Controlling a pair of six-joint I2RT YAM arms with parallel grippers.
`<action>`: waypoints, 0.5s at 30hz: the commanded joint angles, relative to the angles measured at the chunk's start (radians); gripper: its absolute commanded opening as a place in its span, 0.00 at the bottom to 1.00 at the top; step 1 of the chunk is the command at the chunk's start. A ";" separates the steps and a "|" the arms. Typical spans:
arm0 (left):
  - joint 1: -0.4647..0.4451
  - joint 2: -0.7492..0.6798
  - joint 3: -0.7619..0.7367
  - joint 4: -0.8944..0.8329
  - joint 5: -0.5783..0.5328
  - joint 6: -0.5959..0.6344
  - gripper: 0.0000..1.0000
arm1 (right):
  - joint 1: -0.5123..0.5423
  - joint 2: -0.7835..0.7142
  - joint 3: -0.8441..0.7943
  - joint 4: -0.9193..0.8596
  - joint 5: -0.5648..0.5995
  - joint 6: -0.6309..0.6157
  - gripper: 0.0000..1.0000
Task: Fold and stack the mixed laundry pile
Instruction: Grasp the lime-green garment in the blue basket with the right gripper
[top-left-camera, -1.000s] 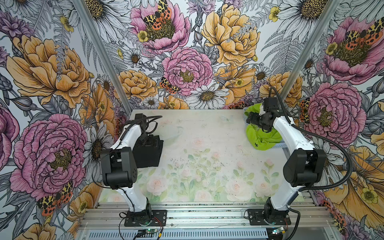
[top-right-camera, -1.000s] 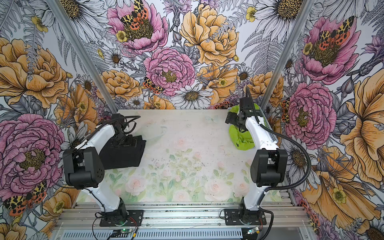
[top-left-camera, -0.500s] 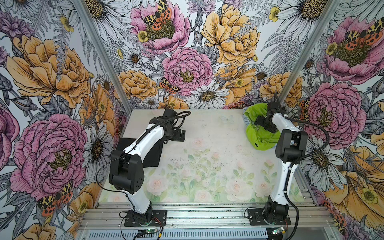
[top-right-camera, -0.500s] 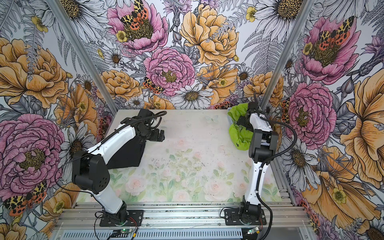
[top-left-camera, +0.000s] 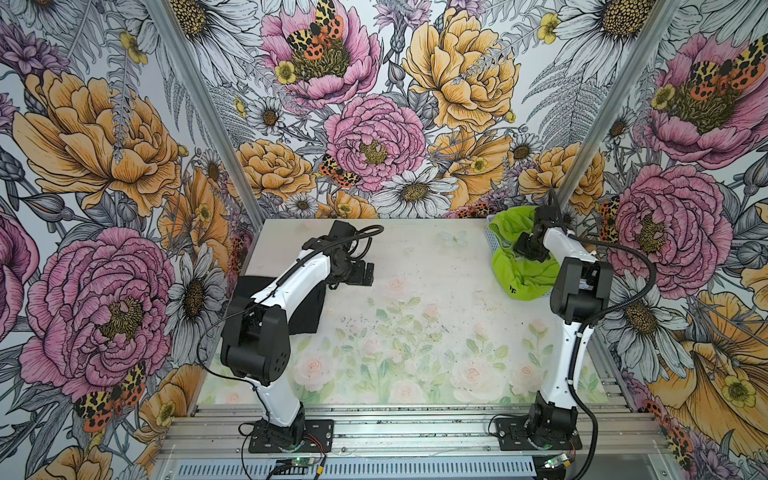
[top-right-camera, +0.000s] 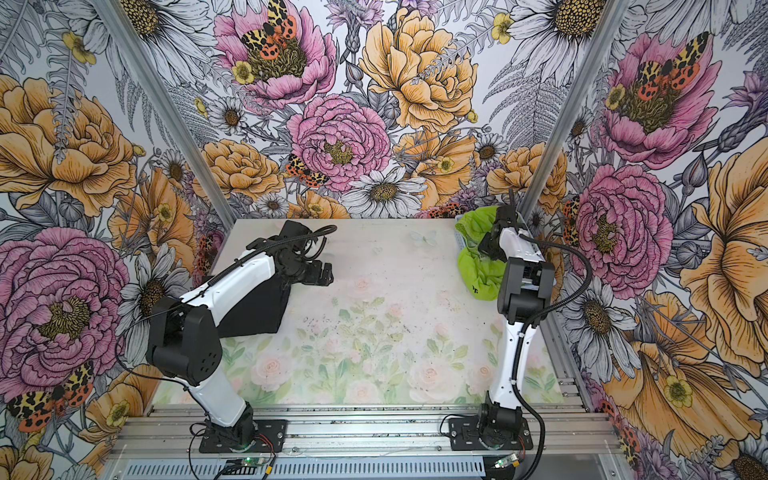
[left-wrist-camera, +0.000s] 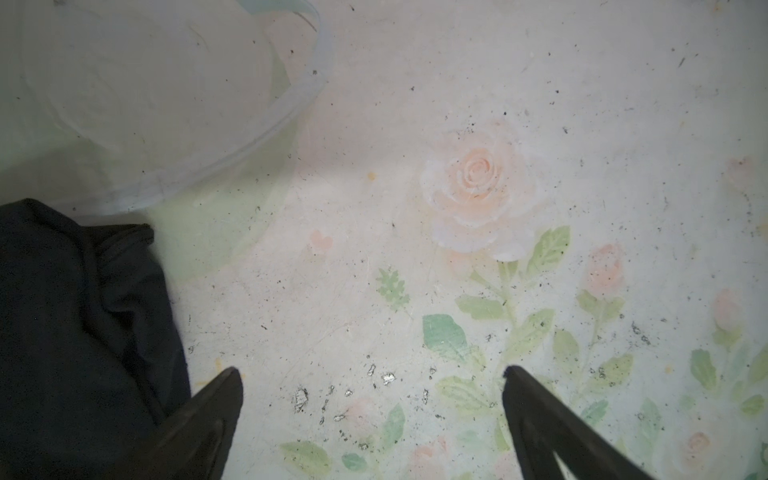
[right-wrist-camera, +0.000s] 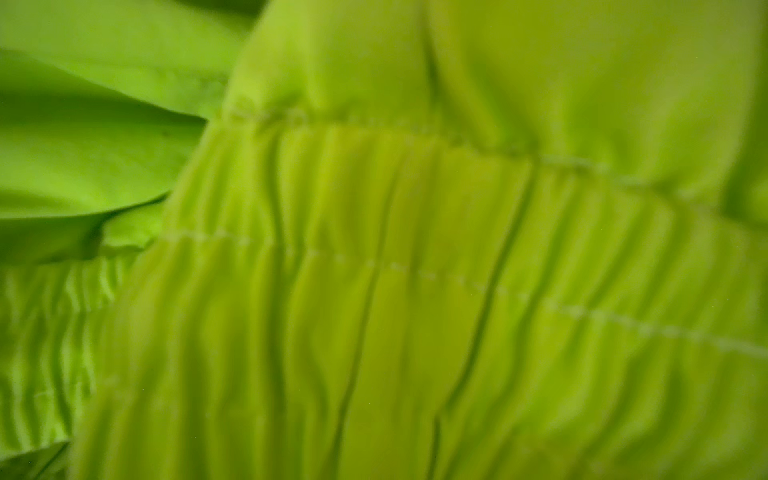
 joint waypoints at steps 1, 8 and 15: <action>0.011 -0.052 -0.018 0.047 0.032 -0.030 0.99 | -0.003 -0.162 0.042 0.028 -0.007 -0.034 0.00; 0.041 -0.110 -0.058 0.093 0.064 -0.058 0.99 | 0.020 -0.373 0.120 0.010 -0.133 -0.060 0.00; 0.086 -0.170 -0.106 0.121 0.096 -0.075 0.99 | 0.105 -0.454 0.325 -0.093 -0.280 -0.111 0.00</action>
